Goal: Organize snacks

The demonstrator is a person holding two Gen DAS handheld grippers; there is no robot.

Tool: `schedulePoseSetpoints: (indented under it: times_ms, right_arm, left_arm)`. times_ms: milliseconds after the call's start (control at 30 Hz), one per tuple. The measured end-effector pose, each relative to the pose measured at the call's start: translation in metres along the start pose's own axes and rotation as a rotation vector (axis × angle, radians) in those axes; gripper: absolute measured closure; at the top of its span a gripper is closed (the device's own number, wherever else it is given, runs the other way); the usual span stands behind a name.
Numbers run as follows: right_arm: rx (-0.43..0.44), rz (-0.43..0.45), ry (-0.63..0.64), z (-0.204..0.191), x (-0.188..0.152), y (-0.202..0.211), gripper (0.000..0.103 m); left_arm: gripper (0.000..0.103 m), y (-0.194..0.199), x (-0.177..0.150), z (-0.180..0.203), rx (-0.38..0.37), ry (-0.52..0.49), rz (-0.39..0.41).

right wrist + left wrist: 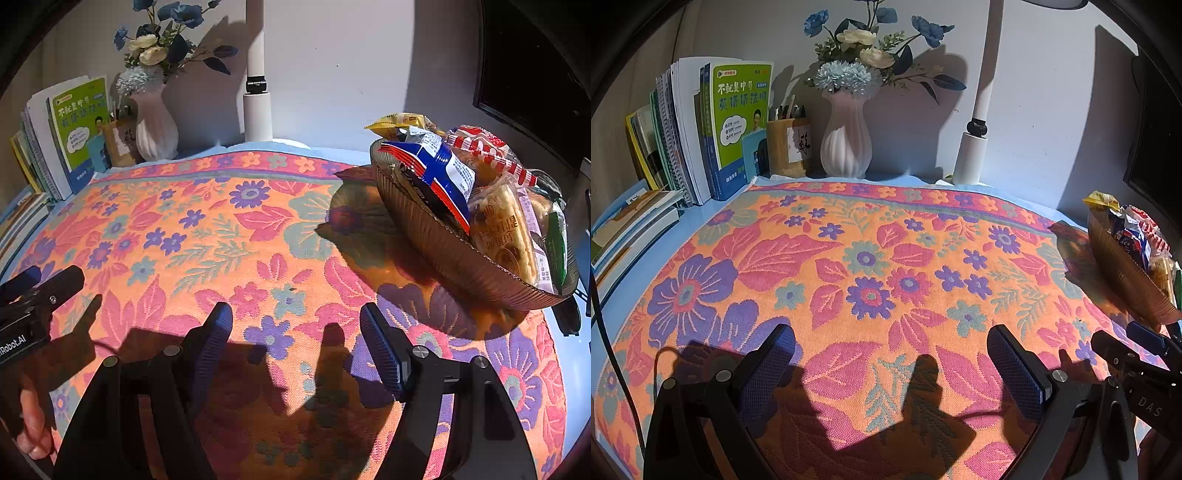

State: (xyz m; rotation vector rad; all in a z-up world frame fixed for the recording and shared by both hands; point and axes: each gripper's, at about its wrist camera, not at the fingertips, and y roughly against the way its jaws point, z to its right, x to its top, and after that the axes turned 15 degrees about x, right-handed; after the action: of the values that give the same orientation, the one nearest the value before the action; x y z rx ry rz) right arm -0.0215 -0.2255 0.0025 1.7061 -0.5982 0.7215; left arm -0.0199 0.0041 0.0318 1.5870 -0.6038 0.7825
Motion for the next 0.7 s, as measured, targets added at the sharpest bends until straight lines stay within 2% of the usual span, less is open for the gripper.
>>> schedulePoseSetpoints:
  times_ms: [700]
  right_arm:
    - [0.001,-0.001,0.001,0.0003,0.0001,-0.0007,0.032]
  left_arm:
    - [0.0,-0.0015,-0.0022,0.0014,-0.005,0.006,-0.016]
